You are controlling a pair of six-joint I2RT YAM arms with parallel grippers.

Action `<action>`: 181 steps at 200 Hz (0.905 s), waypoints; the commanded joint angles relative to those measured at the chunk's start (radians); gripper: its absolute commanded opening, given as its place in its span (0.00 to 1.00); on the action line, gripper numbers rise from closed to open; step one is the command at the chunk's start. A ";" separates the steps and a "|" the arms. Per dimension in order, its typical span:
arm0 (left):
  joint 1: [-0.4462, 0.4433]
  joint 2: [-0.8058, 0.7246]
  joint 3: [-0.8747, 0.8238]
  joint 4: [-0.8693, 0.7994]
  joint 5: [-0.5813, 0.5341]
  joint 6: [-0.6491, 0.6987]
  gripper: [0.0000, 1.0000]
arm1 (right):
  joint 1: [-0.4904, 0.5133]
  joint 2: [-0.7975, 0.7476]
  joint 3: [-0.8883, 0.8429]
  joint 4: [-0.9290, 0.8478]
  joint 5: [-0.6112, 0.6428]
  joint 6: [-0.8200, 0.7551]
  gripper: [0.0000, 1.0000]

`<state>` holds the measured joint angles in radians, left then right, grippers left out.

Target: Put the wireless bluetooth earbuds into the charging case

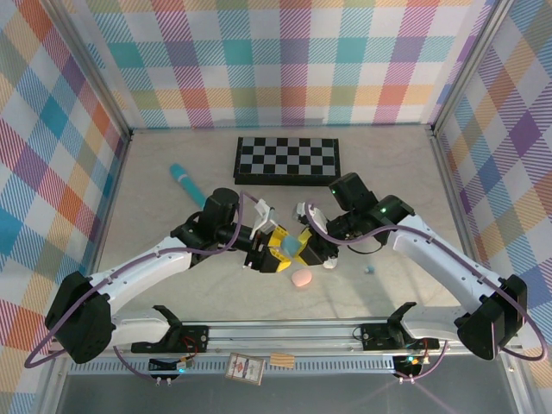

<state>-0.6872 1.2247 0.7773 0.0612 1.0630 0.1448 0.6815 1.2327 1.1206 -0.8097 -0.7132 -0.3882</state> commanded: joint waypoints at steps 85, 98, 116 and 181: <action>-0.014 -0.018 0.011 0.149 0.041 -0.078 0.48 | 0.016 0.010 0.025 0.006 -0.043 -0.048 0.25; -0.014 -0.017 0.011 0.153 0.042 -0.081 0.47 | 0.017 0.010 0.023 0.008 -0.042 -0.046 0.25; -0.014 -0.014 0.007 0.164 0.045 -0.093 0.48 | 0.017 0.010 0.020 0.010 -0.040 -0.049 0.25; -0.013 -0.021 -0.001 0.170 0.042 -0.097 0.44 | 0.016 -0.002 0.002 0.014 -0.029 -0.057 0.24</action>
<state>-0.6888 1.2243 0.7731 0.1112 1.0618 0.0467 0.6868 1.2335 1.1297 -0.8249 -0.7280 -0.4107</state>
